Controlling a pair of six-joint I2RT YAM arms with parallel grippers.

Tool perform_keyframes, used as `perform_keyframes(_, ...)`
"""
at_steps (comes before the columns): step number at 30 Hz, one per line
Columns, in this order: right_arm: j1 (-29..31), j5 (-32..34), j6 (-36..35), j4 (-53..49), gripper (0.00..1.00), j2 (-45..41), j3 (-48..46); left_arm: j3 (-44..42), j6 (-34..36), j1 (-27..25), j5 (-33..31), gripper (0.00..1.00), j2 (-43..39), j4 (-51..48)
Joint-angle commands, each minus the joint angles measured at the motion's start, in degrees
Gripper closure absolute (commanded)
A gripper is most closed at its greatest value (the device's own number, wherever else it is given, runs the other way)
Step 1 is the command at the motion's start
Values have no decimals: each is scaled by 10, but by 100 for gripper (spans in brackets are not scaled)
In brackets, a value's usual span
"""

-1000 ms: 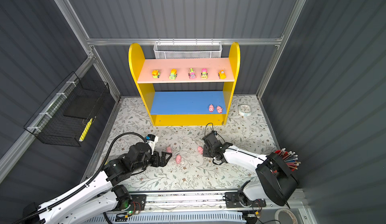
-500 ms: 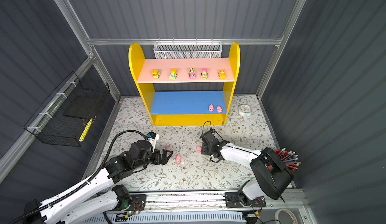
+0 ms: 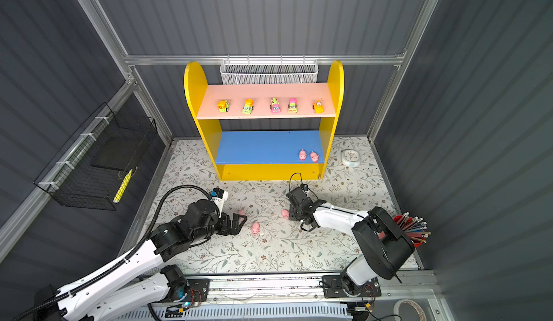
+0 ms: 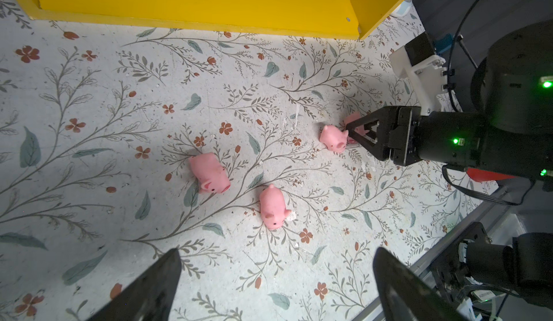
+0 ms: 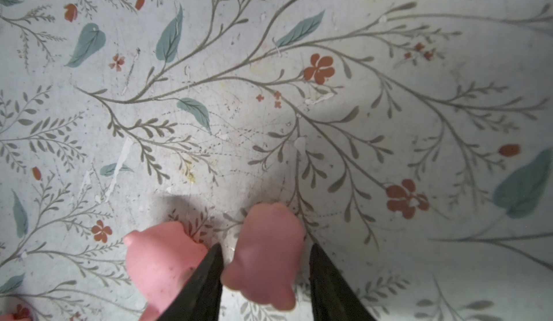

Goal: Place and organize the plastic toys onto the shelf
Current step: 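Close the right gripper on the pink pig, then lift the pig with the right gripper toward the blue shelf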

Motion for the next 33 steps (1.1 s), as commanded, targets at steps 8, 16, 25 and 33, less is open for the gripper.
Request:
perform_keyframes(8, -2, 12, -7, 27, 63, 21, -3, 20, 14, -3, -8, 0, 11, -10)
perform_keyframes(16, 2, 18, -15, 41, 69, 17, -12, 26, 16, -3, -11, 0, 13, -12)
perform_keyframes(25, 5, 46, -41, 68, 70, -3, -12, 38, 31, -3, -28, 0, 12, -28)
perform_keyframes(33, 3, 89, -77, 130, 70, 20, 13, 45, 44, -3, -40, 0, 20, -24)
